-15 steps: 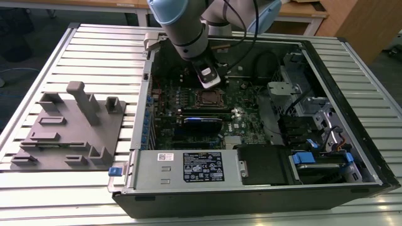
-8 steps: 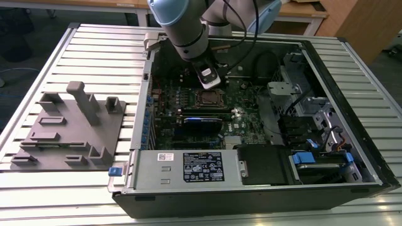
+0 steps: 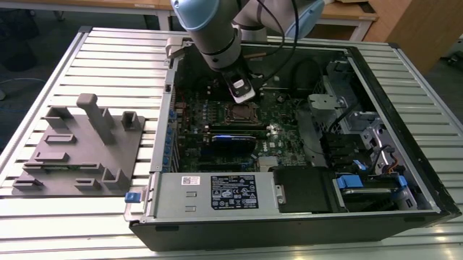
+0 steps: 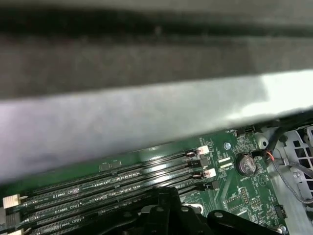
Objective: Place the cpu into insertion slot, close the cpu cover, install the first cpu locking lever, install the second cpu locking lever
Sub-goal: 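Install the first cpu locking lever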
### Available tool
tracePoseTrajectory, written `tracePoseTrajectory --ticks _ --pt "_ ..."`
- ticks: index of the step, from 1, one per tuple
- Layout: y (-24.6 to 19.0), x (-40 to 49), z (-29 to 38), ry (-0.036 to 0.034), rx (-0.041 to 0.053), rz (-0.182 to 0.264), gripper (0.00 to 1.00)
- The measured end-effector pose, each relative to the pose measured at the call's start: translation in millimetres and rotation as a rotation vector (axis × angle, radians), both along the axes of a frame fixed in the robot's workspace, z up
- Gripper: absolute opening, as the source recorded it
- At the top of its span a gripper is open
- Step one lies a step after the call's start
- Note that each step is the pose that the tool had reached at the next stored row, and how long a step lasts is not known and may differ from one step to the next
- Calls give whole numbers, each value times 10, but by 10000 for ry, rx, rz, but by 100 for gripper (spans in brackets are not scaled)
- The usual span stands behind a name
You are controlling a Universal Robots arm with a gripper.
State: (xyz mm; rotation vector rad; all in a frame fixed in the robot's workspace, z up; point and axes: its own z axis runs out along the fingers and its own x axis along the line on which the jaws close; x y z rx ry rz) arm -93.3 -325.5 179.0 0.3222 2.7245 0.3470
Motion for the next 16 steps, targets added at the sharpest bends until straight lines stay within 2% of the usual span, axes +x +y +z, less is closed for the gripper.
tracePoseTrajectory --ticks 10,16 --pt "-22 4 24 1 25 1 10" --pt "-58 3 27 2 20 -1 10"
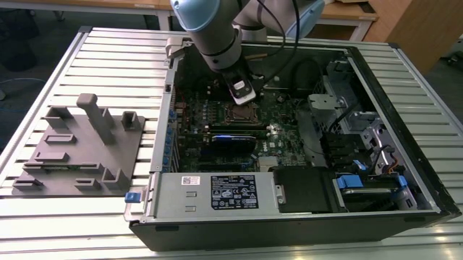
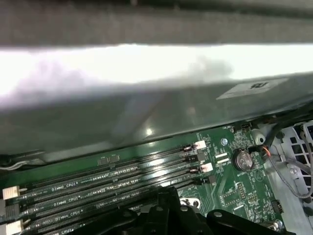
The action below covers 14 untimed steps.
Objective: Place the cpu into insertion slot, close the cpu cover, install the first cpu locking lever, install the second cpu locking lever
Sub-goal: 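Install the first cpu locking lever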
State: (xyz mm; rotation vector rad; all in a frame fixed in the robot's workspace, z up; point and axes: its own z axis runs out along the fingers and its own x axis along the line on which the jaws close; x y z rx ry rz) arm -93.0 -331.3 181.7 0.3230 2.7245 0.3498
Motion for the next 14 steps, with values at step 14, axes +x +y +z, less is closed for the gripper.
tracePoseTrajectory --ticks 14 --pt "-6 1 39 -2 14 1 10"
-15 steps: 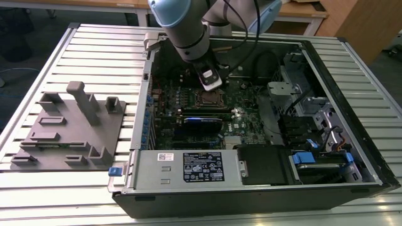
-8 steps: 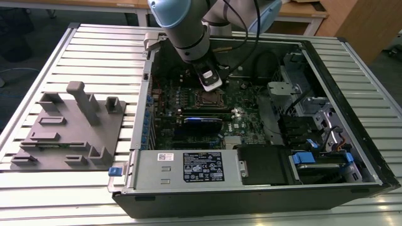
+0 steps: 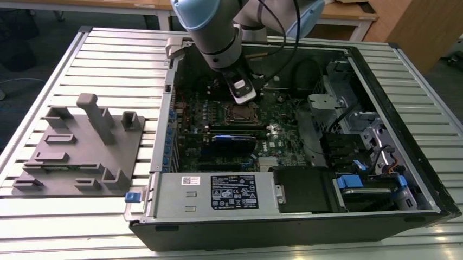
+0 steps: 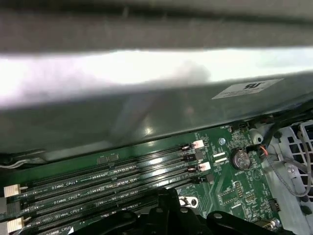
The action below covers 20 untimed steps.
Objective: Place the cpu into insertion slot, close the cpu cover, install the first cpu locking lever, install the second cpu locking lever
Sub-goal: 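Install the first cpu locking lever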
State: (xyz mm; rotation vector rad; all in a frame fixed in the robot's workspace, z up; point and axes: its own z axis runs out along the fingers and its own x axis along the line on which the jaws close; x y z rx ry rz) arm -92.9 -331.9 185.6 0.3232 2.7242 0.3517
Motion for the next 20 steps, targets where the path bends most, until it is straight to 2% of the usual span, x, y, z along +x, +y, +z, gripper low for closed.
tracePoseTrajectory --ticks 12,18,19,20 --pt "0 0 211 0 0 -7 10" --pt "0 0 220 1 0 -10 10" --pt "0 0 220 26 -4 -10 10" --pt "0 1 220 115 -21 -9 10"
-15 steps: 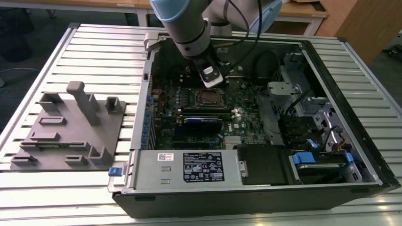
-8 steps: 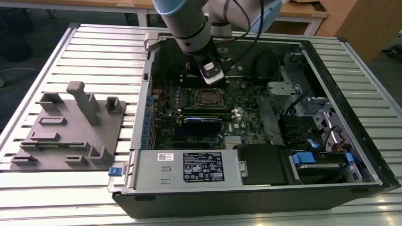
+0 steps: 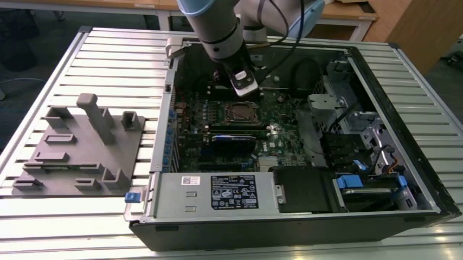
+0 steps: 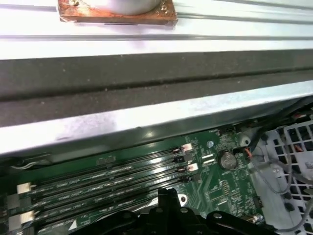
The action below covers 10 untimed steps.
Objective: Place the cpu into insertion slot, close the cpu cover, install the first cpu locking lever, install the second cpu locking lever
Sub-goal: 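Install the first cpu locking lever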
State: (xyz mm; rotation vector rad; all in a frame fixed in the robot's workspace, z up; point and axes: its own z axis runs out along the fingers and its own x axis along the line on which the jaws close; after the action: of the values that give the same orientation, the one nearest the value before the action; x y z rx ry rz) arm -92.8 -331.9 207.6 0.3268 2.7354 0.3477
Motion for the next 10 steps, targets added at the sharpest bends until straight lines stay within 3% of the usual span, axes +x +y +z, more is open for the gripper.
tracePoseTrajectory --ticks 5,6,10 --pt "0 2 -12 664 -158 -1 10" --pt "0 3 -14 746 -180 -1 10" --pt "0 2 -13 750 -182 -2 10"
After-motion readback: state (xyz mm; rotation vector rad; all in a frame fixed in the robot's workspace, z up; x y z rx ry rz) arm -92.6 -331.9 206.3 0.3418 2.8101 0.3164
